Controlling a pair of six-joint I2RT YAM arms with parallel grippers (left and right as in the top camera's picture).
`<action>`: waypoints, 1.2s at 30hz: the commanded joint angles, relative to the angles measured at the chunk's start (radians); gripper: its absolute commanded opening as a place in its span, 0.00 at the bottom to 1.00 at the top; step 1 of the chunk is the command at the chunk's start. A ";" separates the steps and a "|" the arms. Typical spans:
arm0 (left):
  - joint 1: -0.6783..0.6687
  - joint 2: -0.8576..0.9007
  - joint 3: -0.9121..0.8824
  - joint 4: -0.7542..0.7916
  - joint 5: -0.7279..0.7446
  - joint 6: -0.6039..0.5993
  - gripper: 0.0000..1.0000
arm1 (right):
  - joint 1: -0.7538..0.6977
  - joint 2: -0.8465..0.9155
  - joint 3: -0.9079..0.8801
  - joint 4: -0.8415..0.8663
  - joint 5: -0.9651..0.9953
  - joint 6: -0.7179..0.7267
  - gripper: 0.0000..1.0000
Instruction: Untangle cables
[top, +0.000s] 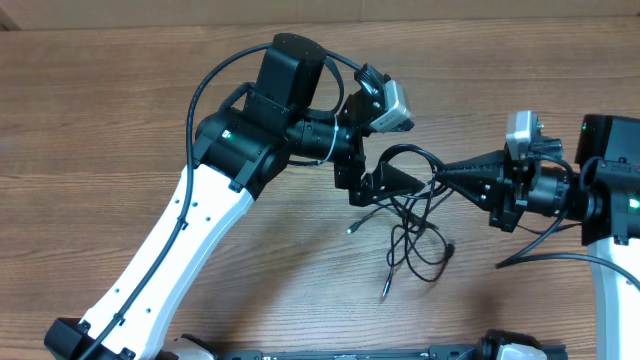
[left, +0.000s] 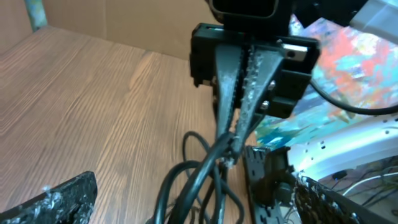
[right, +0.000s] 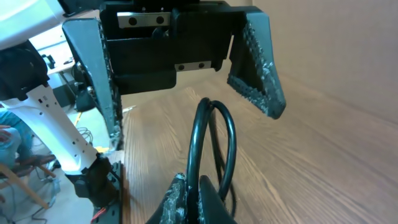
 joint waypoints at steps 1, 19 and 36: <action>0.010 -0.018 0.023 -0.012 -0.063 0.010 1.00 | 0.003 -0.018 0.027 -0.008 -0.018 -0.008 0.04; 0.153 -0.018 0.023 -0.031 -0.236 -0.148 1.00 | 0.015 -0.018 0.027 -0.127 0.036 -0.158 0.04; 0.065 -0.017 0.023 -0.377 -0.077 0.303 1.00 | 0.185 -0.018 0.027 -0.317 0.149 -0.585 0.04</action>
